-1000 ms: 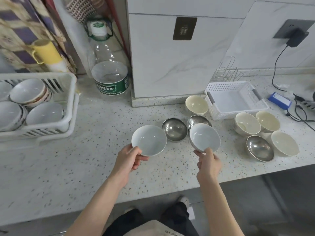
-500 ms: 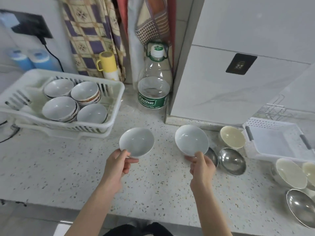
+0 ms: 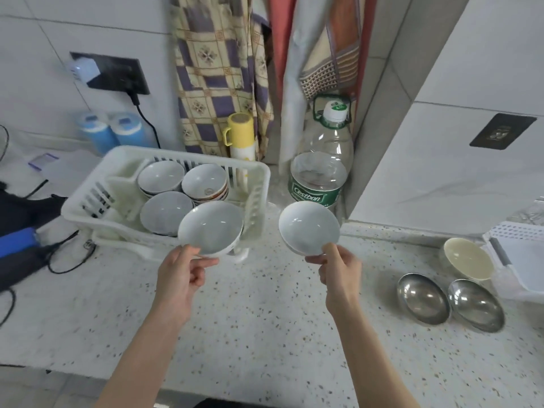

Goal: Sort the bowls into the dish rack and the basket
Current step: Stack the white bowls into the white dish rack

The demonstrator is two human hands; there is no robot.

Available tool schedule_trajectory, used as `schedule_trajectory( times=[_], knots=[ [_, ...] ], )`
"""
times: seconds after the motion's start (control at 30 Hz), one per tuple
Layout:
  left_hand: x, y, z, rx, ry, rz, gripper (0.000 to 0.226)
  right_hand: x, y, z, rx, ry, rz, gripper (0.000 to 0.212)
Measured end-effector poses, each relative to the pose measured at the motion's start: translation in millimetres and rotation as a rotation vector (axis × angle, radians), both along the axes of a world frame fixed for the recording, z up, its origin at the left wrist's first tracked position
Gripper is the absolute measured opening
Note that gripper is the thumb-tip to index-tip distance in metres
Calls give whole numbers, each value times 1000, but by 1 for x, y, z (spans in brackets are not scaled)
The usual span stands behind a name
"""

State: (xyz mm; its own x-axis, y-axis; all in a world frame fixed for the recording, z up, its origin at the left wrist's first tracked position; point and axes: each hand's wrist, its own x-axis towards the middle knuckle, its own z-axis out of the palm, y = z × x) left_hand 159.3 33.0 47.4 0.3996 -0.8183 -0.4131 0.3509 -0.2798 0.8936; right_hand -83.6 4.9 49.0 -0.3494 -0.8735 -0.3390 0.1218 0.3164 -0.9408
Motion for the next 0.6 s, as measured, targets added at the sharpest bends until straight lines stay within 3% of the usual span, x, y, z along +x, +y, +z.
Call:
schedule_trajectory(
  times=[0.27,0.4,0.5,0.6],
  knots=[
    [89,-19,8,-82,-20,7,14,94,-47,7,-58,188,188,27],
    [113,-37,9,-103,-32,6,15,117,-69,6,-63,389,268,25],
    [122,-49,9,-123,-4,14,15,128,-81,4,-25,540,354,9],
    [126,-55,5,-133,25,11,14,136,-91,0,24,678,439,18]
  ],
)
